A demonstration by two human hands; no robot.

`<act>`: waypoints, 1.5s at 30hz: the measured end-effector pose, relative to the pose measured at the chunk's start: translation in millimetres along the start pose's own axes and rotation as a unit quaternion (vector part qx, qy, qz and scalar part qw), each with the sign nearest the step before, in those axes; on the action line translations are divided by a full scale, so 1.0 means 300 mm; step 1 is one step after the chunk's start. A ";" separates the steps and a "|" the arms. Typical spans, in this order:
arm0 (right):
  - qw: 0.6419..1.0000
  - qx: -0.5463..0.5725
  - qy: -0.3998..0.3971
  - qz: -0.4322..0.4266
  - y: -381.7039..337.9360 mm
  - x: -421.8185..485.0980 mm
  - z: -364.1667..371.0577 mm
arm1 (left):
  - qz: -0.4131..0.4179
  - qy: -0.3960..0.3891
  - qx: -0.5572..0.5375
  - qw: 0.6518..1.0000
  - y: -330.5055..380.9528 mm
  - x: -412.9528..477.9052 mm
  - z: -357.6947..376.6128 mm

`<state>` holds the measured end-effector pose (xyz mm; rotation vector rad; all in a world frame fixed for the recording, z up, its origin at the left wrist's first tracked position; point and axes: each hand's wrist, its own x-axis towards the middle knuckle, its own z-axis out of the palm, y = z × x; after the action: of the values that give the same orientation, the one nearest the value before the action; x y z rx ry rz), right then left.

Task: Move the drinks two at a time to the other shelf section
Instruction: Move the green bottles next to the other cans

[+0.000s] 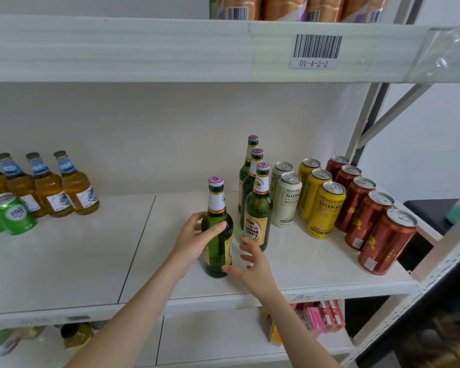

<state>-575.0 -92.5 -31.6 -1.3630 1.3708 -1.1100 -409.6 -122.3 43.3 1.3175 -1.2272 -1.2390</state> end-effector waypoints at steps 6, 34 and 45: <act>0.999 0.003 -0.044 -0.016 -0.024 0.005 0.036 | -0.023 0.021 0.036 0.999 0.024 -0.034 0.008; 0.999 -0.016 0.045 -0.007 0.038 -0.086 -0.224 | -0.039 -0.042 0.033 0.998 0.016 -0.076 0.301; 0.999 -0.004 0.051 -0.007 0.051 -0.001 -0.224 | -0.058 -0.020 0.005 0.998 0.016 -0.015 0.306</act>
<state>-643.8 -91.6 -32.4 -1.3378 1.4424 -1.1989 -501.6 -117.3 41.9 1.3930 -1.2007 -1.3478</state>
